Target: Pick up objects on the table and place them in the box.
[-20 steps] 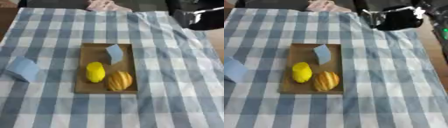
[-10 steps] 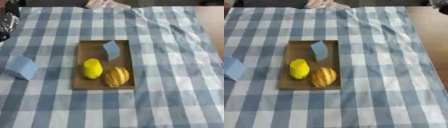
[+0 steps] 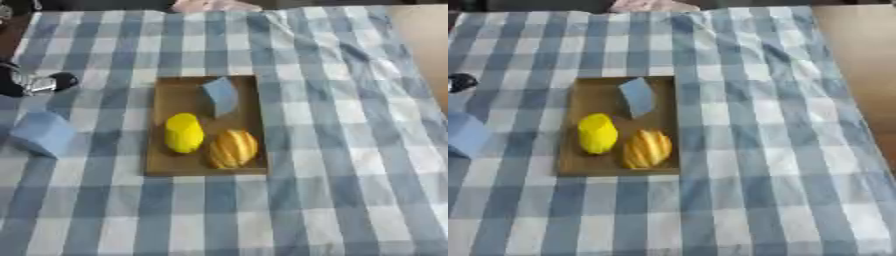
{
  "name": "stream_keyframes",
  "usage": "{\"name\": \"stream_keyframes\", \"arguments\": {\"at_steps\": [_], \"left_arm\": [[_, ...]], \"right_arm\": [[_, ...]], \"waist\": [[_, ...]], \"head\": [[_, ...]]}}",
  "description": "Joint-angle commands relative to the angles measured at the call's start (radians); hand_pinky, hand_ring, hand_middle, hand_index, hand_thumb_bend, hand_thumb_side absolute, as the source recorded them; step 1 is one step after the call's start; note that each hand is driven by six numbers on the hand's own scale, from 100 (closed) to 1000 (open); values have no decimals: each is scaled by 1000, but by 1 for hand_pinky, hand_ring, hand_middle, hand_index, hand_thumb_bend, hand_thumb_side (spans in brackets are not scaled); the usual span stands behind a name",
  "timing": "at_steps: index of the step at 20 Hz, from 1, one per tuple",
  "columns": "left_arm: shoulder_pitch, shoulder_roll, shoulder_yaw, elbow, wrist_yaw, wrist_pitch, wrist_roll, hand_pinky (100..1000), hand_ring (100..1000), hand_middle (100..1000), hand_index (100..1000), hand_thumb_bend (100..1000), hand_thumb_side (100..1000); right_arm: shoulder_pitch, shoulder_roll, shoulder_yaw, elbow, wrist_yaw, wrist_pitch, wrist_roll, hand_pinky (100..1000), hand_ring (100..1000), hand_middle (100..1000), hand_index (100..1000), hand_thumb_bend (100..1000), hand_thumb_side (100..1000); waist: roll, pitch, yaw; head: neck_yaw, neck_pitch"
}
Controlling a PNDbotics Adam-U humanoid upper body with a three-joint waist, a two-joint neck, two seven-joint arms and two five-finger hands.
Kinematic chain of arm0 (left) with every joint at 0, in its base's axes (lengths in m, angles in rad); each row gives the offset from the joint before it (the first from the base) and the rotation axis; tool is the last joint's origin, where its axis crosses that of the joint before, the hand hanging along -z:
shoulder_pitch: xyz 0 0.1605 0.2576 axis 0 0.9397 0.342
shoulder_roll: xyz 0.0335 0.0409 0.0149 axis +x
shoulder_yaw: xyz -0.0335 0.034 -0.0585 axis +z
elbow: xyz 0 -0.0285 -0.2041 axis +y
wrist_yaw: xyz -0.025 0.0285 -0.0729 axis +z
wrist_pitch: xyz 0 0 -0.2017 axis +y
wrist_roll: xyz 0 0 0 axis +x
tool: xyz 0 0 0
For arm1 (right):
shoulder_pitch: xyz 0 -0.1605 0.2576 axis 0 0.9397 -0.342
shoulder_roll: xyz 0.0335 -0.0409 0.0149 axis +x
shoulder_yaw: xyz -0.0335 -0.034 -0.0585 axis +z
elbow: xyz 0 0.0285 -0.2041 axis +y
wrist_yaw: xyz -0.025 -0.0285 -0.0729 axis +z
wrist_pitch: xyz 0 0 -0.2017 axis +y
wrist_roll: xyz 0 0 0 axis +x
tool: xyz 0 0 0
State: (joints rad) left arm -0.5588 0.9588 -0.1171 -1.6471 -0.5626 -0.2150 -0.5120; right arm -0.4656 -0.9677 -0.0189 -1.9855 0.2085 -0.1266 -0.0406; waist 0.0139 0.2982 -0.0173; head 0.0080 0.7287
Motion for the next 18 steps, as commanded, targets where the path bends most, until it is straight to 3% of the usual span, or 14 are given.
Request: {"name": "stream_keyframes", "arguments": {"at_steps": [1, 4, 5, 10, 14, 18], "left_arm": [[-17, 48, 3, 49, -38, -23, -41, 991, 951, 869, 954, 626, 571], [-20, 47, 4, 68, -48, -38, -47, 991, 951, 869, 954, 626, 571], [-20, 47, 3, 72, -50, -41, -48, 1000, 960, 855, 967, 687, 568], [29, 65, -40, 128, -84, -73, -90, 1000, 962, 858, 969, 779, 579], [37, 60, -47, 151, -107, -94, -83, 1000, 956, 853, 964, 734, 511], [36, 53, -51, 169, -106, -103, -76, 1000, 956, 850, 963, 683, 501]], "right_arm": [[-9, -34, -17, -14, 7, 7, -2, 832, 714, 652, 841, 100, 406], [-9, -34, -17, -14, 6, 8, -2, 832, 714, 652, 841, 100, 406], [-9, -33, -17, -14, 6, 9, -1, 831, 703, 642, 839, 100, 412], [2, -20, -22, -14, 7, 30, 0, 831, 694, 633, 836, 100, 413], [7, -12, -24, -14, 6, 41, 3, 832, 688, 627, 835, 100, 413], [14, -5, -25, -14, 6, 49, 8, 832, 685, 624, 835, 100, 412]], "waist": [[1, -17, 2], [1, -17, 2], [2, -16, 3], [5, -14, 0], [6, -14, 1], [7, -14, -1]], "head": [[3, 1], [3, 1], [3, 0], [10, -1], [12, -10], [18, -15]]}}
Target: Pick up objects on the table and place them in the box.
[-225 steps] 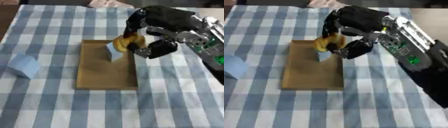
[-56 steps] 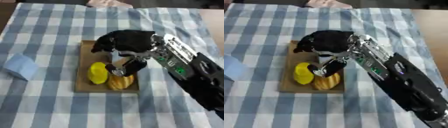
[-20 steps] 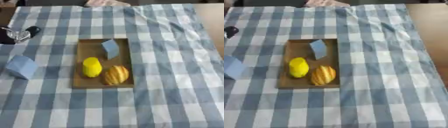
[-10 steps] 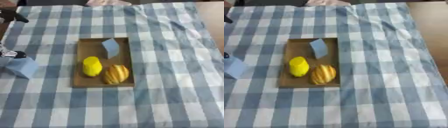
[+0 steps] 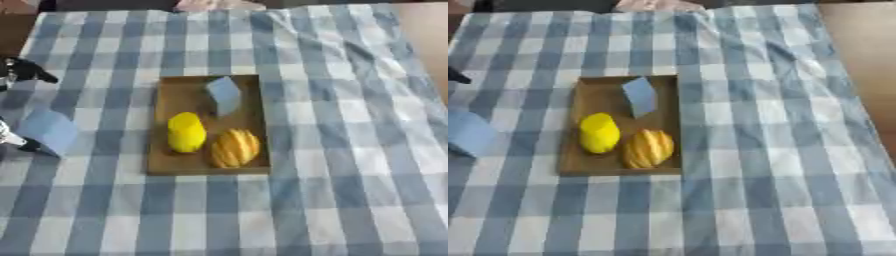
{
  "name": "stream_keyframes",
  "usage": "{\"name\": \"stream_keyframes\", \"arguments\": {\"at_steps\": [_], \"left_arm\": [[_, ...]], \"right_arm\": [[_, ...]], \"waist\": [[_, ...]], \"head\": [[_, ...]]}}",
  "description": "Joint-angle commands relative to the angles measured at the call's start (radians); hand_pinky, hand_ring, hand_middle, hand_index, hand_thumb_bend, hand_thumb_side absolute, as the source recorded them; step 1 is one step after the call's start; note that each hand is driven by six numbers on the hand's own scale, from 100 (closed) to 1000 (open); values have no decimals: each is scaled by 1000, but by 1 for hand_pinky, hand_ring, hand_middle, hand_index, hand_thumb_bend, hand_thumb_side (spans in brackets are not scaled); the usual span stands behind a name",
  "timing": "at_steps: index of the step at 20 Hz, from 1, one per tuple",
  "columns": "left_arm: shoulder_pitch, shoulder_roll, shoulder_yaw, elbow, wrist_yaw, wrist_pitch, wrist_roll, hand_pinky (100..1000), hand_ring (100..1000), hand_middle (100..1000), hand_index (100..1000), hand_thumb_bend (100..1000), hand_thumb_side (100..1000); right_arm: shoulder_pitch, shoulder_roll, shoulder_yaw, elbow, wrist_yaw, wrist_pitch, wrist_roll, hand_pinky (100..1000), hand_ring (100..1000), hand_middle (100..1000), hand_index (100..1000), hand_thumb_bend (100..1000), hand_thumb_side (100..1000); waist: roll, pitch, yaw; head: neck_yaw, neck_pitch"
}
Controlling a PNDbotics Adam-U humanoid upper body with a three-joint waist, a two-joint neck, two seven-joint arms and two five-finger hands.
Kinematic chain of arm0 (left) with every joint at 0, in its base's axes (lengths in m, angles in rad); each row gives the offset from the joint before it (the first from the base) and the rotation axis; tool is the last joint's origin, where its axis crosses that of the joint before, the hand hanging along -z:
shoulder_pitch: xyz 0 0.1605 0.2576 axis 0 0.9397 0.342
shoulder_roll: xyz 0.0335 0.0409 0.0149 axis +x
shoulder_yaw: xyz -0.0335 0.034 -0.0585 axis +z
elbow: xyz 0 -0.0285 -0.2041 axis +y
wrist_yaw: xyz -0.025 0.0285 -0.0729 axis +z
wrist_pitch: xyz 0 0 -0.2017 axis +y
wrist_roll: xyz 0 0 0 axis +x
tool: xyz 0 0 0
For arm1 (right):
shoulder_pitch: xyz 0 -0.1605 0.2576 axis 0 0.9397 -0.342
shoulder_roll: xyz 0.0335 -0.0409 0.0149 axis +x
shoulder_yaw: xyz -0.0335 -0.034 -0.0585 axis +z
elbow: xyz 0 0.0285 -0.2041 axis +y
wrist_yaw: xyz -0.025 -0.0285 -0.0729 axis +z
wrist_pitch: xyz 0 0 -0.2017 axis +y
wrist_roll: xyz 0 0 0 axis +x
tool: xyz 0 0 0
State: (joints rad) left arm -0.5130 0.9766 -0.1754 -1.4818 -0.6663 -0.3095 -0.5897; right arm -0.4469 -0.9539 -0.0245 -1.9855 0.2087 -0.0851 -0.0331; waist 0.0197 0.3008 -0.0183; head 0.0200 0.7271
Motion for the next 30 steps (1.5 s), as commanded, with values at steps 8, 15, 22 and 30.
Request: {"name": "stream_keyframes", "arguments": {"at_steps": [8, 15, 22, 30], "left_arm": [[-15, 33, 3, 18, -10, -13, -8, 991, 941, 841, 948, 678, 426], [-28, 17, -17, 74, -57, -17, -36, 966, 929, 834, 917, 652, 351], [-39, -5, -30, 93, -29, -35, -30, 932, 892, 774, 876, 470, 293], [-48, -15, -25, 97, 11, -35, 15, 857, 796, 631, 739, 248, 115]], "right_arm": [[11, -6, -21, -14, 8, 21, 10, 834, 678, 617, 835, 100, 409], [20, 4, -29, -14, 2, 28, 5, 833, 671, 612, 833, 100, 419], [31, 11, -34, -14, 1, 41, -2, 833, 666, 606, 833, 100, 420], [48, 17, -38, -14, 10, 66, -2, 834, 662, 602, 833, 100, 411]], "waist": [[4, -14, 2], [4, -8, -5], [2, -6, -6], [2, -5, -6]], "head": [[8, -17], [10, -19], [11, -20], [10, -20]]}}
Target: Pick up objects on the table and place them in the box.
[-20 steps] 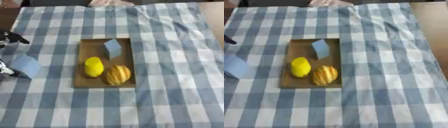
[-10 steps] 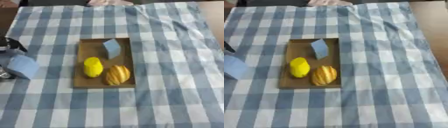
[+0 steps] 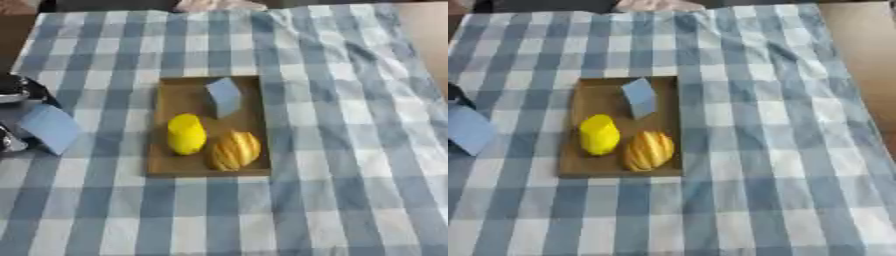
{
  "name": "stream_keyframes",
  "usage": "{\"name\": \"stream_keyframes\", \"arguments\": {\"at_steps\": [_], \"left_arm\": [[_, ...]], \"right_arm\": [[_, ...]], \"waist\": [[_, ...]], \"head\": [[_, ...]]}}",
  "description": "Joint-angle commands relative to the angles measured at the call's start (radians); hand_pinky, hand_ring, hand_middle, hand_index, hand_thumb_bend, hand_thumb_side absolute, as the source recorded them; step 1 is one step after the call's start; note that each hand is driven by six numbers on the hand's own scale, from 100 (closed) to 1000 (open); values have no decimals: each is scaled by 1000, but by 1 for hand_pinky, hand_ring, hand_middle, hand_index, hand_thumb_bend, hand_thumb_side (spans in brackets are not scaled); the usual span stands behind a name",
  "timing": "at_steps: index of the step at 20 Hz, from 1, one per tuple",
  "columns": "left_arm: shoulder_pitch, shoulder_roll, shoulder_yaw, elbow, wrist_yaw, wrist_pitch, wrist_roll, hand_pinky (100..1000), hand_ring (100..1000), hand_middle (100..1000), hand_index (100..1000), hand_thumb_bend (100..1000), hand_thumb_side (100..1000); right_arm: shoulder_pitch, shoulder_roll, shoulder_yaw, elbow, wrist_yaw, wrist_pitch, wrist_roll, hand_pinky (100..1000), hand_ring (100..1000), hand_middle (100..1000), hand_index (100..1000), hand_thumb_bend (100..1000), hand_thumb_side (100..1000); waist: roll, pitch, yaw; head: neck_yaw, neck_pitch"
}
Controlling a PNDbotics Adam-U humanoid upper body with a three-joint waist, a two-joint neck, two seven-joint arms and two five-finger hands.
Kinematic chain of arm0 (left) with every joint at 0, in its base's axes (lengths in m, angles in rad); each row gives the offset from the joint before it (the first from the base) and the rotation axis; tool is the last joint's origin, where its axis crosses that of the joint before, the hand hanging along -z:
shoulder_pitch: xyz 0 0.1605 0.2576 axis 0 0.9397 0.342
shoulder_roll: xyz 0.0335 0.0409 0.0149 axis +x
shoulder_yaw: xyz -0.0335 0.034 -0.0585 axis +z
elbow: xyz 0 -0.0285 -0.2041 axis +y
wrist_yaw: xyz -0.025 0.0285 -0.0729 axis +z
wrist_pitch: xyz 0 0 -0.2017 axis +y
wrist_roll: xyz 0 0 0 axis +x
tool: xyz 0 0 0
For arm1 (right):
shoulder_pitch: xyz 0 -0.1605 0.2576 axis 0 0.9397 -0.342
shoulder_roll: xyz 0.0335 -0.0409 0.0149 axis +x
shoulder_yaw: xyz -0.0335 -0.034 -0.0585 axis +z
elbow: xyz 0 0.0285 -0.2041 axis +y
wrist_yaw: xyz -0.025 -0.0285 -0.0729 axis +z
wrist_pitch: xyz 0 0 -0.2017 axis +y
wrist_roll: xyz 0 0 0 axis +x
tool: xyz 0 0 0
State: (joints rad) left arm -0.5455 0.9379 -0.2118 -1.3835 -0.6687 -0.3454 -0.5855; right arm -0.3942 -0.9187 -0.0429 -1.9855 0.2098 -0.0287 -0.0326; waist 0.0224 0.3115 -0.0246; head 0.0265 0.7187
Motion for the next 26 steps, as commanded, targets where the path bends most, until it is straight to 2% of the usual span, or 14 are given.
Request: {"name": "stream_keyframes", "arguments": {"at_steps": [1, 5, 8, 12, 16, 21, 26], "left_arm": [[-16, 24, 13, -3, 17, 2, 11, 844, 782, 615, 706, 226, 112], [-27, 21, 31, -39, 43, 3, 28, 778, 686, 515, 578, 111, 122], [-66, 8, 53, -98, 73, -14, 60, 777, 663, 505, 567, 100, 120], [-147, -49, 56, -182, 124, -52, 111, 772, 636, 489, 551, 100, 113], [-233, -127, 19, -235, 114, -20, 129, 772, 635, 490, 553, 100, 109], [-345, -238, -34, -158, 62, 11, 114, 775, 633, 494, 561, 100, 135], [-432, -333, -53, -46, 3, 42, 80, 777, 643, 504, 572, 100, 132]], "right_arm": [[-3, -18, -20, -14, 9, 13, -4, 834, 662, 602, 833, 100, 412], [2, -17, -23, -14, 8, 26, -10, 834, 660, 600, 833, 100, 418], [3, -18, -25, -14, 4, 28, -14, 833, 659, 599, 833, 100, 427], [-10, -19, -18, -14, -6, 23, -12, 832, 660, 599, 830, 100, 432], [-39, -16, -9, -14, -23, 10, -4, 832, 661, 600, 829, 100, 434], [-52, -13, -3, -14, -32, -3, 4, 833, 662, 600, 830, 100, 431], [-58, -10, -6, -14, -34, -2, 6, 834, 661, 599, 829, 100, 435]], "waist": [[-1, -16, 0], [0, -17, 3], [0, -22, 3], [2, -35, -2], [1, -40, -18], [5, -35, -36], [7, -25, -35]], "head": [[3, -11], [-2, -10], [-7, -7], [-8, 0], [2, -2], [16, -9], [16, -18]]}}
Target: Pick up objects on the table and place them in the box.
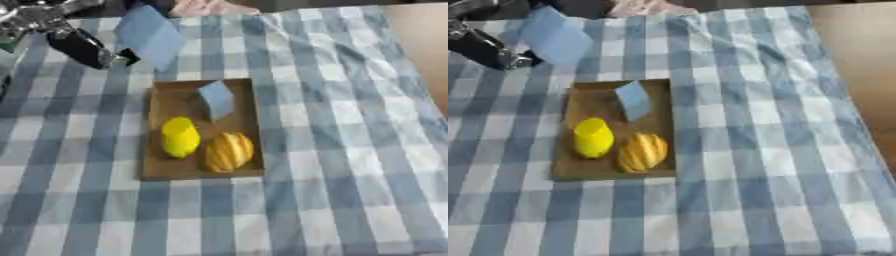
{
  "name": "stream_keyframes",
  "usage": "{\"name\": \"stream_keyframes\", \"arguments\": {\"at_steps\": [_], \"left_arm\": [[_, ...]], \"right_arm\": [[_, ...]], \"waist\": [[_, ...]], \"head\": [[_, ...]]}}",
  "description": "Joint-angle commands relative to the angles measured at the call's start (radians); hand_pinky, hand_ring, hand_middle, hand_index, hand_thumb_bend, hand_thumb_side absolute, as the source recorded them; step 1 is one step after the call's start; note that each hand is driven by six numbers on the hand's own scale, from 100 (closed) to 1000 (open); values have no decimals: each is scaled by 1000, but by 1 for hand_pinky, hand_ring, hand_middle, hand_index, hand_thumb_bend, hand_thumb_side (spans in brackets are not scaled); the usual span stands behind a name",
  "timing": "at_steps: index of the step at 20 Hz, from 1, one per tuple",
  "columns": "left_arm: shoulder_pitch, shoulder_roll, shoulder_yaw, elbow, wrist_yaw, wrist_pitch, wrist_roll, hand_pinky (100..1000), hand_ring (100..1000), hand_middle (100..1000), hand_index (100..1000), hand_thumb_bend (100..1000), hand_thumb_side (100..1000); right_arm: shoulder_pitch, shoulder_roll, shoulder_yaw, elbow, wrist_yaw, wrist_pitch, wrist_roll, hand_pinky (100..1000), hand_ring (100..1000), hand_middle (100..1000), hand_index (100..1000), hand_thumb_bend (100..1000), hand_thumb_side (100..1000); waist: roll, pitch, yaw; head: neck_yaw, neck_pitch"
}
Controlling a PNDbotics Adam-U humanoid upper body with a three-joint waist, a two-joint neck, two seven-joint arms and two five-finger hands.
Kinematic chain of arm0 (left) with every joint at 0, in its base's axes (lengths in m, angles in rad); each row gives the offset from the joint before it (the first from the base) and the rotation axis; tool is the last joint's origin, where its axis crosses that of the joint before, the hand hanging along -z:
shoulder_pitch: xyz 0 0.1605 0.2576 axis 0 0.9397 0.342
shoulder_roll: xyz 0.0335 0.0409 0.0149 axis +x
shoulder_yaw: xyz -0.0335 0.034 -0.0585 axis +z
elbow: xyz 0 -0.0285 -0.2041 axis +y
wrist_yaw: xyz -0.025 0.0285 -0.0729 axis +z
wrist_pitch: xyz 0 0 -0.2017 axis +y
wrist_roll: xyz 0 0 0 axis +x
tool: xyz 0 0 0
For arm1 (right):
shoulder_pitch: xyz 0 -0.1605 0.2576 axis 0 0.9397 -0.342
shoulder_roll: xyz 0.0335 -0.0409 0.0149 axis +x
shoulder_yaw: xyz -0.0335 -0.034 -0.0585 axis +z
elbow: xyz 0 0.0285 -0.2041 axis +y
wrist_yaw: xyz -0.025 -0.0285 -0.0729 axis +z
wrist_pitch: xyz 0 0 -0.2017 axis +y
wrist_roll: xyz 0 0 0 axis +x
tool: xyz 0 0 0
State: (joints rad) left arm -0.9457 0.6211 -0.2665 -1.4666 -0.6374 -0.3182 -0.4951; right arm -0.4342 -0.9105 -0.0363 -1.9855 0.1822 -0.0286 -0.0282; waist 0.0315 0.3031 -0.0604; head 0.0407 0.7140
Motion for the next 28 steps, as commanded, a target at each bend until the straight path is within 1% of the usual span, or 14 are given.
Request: {"name": "stream_keyframes", "arguments": {"at_steps": [1, 2, 6, 11, 15, 18, 20, 21, 24, 25, 26, 27, 28], "left_arm": [[-37, -28, 3, 60, -43, 18, -11, 777, 645, 506, 574, 100, 100], [-40, -37, 5, 84, -57, 19, -11, 776, 646, 507, 574, 100, 132], [-54, -72, 12, 182, -117, 3, 8, 777, 649, 510, 578, 100, 136], [-67, -106, 2, 279, -185, -55, 30, 784, 665, 523, 586, 100, 138], [-67, -109, 0, 307, -205, -89, 22, 788, 670, 526, 586, 100, 143], [-65, -112, -4, 321, -192, -104, 0, 801, 681, 539, 610, 100, 155], [-62, -114, -7, 330, -178, -110, -19, 818, 701, 565, 639, 100, 161], [-60, -113, -10, 336, -175, -110, -29, 835, 727, 599, 677, 100, 158], [-58, -113, -12, 344, -172, -106, -62, 838, 733, 606, 684, 100, 158], [-56, -111, -14, 346, -172, -104, -70, 949, 906, 820, 887, 145, 515], [-50, -107, -20, 355, -175, -100, -80, 983, 950, 870, 945, 285, 711], [-47, -106, -23, 359, -176, -100, -93, 997, 967, 897, 977, 420, 827], [-46, -104, -23, 357, -175, -102, -106, 1000, 976, 911, 997, 484, 861]], "right_arm": [[-21, -17, -13, -14, -8, -2, 2, 833, 661, 599, 829, 100, 447], [-24, -16, -13, -14, -10, -3, 2, 833, 661, 598, 829, 100, 438], [-29, -13, -14, -14, -18, -8, -3, 834, 659, 597, 828, 100, 445], [-31, -7, -14, -14, -21, -7, -2, 834, 658, 596, 828, 100, 446], [-28, -4, -16, -14, -21, -3, -2, 834, 657, 594, 827, 100, 449], [-27, 0, -18, -14, -21, 1, -2, 834, 655, 593, 826, 100, 453], [-25, 2, -18, -14, -22, 5, -1, 834, 653, 591, 825, 100, 452], [-24, 3, -18, -14, -21, 6, -1, 834, 653, 591, 825, 100, 452], [-22, 4, -19, -14, -21, 8, -1, 834, 653, 591, 825, 100, 452], [-22, 4, -19, -14, -21, 8, -1, 833, 651, 589, 824, 100, 438], [-21, 4, -19, -14, -21, 8, 0, 833, 651, 589, 824, 100, 436], [-21, 4, -19, -14, -22, 9, 1, 833, 651, 589, 824, 100, 436], [-20, 4, -19, -14, -22, 9, 2, 833, 651, 589, 824, 100, 435]], "waist": [[-2, -16, -1], [-2, -15, -2], [-1, -11, -6], [-2, -9, -11], [1, -8, -11], [3, -8, -10], [3, -8, -11], [4, -7, -11], [4, -8, -12], [4, -7, -11], [5, -8, -11], [5, -8, -10], [5, -9, -9]], "head": [[2, -14], [3, -15], [8, -17], [10, -18], [8, -16], [7, -16], [7, -16], [7, -16], [7, -14], [6, -14], [5, -13], [4, -11], [4, -10]]}}
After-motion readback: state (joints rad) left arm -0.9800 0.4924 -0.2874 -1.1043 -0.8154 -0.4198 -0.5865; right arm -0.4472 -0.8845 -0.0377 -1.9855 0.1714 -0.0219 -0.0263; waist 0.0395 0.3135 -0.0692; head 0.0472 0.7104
